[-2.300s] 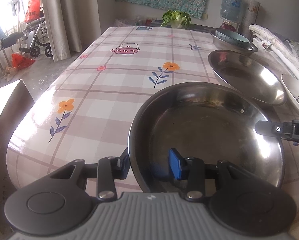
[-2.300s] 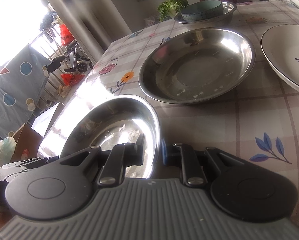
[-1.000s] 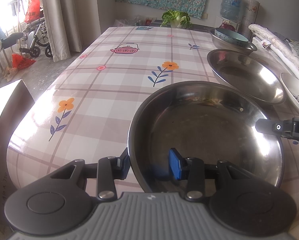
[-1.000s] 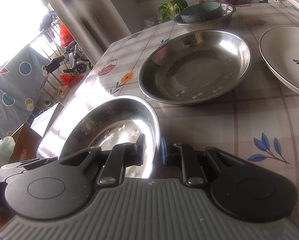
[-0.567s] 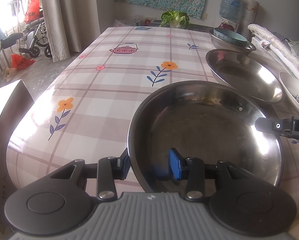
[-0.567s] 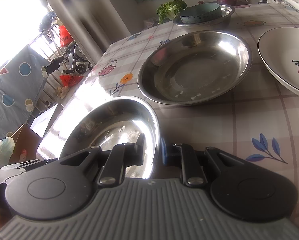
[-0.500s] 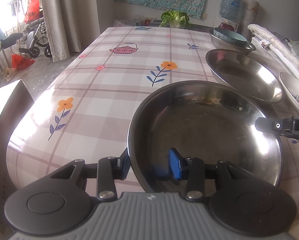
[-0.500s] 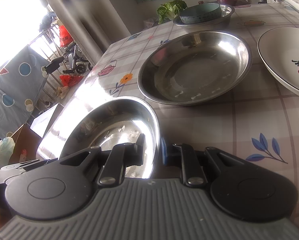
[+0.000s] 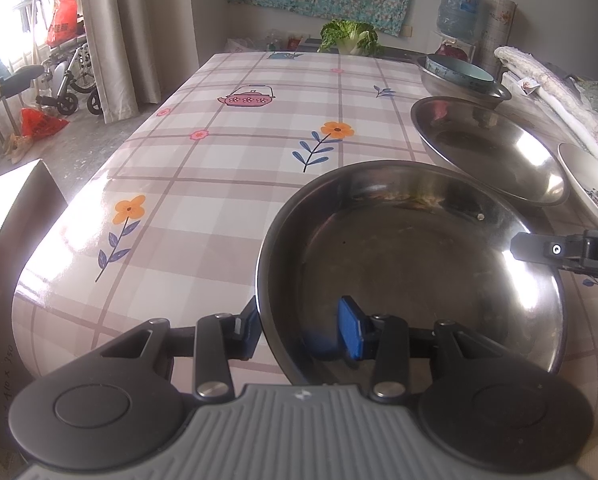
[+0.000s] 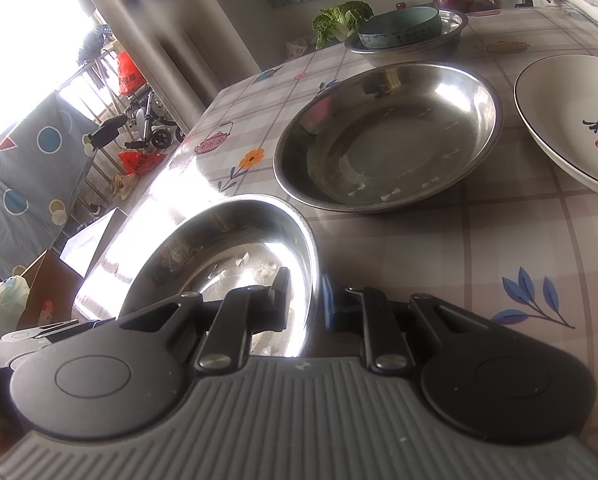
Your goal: Organize plates and bowls
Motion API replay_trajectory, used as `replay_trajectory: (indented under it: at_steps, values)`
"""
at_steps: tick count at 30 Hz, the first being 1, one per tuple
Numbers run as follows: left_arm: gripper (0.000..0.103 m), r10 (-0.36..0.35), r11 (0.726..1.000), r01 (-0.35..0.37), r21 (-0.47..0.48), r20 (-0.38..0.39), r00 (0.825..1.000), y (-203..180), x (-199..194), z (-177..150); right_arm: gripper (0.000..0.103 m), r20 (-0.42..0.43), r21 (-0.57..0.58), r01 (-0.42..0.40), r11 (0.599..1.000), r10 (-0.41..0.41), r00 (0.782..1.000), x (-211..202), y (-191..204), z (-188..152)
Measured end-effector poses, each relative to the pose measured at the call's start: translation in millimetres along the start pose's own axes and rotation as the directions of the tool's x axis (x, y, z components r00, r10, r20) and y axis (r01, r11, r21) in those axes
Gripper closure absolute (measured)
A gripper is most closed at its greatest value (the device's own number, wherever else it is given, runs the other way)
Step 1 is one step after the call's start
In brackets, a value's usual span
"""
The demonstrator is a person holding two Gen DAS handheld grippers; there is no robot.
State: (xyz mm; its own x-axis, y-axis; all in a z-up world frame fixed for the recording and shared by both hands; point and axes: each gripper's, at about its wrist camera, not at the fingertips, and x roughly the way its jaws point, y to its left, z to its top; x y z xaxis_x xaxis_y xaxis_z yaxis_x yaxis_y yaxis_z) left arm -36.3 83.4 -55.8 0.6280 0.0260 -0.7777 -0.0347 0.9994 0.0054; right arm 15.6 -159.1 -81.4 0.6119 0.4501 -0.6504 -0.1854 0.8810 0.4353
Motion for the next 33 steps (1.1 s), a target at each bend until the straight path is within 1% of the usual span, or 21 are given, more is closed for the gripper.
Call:
replay_trajectory:
  at_steps: [7, 11, 15, 33]
  values:
    - [0.063, 0.012, 1.000, -0.012, 0.007, 0.003, 1.000, 0, 3, 5, 0.088, 0.012, -0.005, 0.008, 1.000, -0.008, 1.000, -1, -1, 2]
    - [0.076, 0.040, 0.999, -0.040, 0.007, 0.007, 0.999, 3, 3, 7, 0.091, 0.019, -0.019, 0.018, 1.000, -0.018, 1.000, -2, 1, 2]
    - [0.082, 0.030, 1.000, -0.030, -0.007, 0.011, 0.999, 9, 0, 8, 0.091, 0.023, -0.020, 0.016, 1.000, -0.016, 1.000, -4, 2, 2]
    - [0.083, 0.025, 1.000, -0.025, 0.000, 0.013, 1.000, 8, -2, 7, 0.091, 0.041, -0.019, 0.030, 0.999, -0.029, 0.999, -8, 3, -1]
